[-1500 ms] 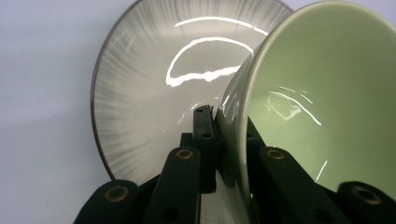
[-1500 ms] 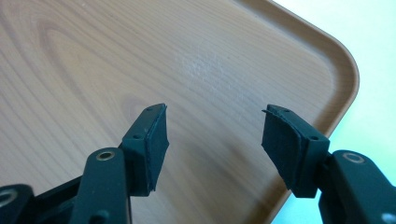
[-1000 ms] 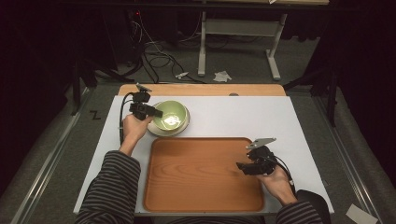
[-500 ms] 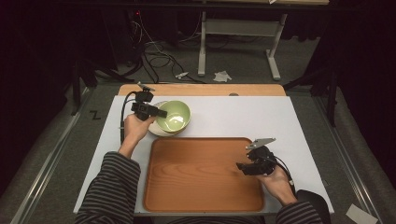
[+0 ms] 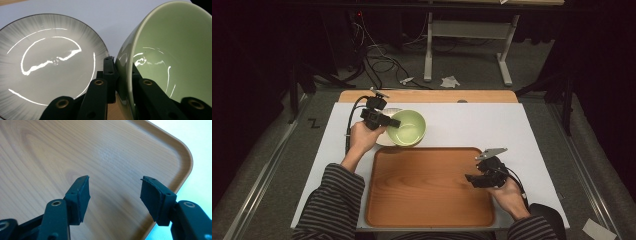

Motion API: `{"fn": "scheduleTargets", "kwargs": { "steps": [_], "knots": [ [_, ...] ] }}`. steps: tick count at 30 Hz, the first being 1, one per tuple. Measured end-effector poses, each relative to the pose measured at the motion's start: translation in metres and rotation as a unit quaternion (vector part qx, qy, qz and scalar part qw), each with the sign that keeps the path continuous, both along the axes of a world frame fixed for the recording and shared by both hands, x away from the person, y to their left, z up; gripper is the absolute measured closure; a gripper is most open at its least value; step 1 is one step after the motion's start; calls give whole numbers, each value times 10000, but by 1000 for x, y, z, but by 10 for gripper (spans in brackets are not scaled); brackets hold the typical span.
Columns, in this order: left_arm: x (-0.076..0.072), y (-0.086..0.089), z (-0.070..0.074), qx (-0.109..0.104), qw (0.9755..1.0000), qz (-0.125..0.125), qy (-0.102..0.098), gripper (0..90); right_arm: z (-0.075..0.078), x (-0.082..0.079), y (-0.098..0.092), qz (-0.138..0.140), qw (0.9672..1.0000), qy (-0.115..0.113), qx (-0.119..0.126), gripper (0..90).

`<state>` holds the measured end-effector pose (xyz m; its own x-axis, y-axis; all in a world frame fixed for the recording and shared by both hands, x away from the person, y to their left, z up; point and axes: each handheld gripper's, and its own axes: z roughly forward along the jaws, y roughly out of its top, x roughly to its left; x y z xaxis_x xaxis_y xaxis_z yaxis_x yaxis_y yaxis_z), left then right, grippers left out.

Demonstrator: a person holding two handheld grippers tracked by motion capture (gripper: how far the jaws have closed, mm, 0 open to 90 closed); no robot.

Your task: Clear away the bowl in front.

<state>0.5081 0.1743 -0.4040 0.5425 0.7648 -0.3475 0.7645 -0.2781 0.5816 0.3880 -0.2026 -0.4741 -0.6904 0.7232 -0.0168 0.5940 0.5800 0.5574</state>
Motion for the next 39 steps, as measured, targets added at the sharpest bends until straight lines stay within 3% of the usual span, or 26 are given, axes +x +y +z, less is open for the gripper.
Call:
{"fn": "scheduleTargets", "kwargs": {
  "steps": [12, 28, 39],
  "knots": [
    [-13, -19, 12, -38, 9991, -420, -64, 837, 2, -1, -1, -57, 9999, -85, 29, 420],
    [-26, -39, 17, 102, 9961, -874, -22, 836, 2, -1, -1, -50, 10000, -69, 22, 420],
    [-38, -58, 18, 221, 9914, -1288, 7, 836, 3, -1, -2, -53, 9999, -115, 27, 420]
  ]
}}
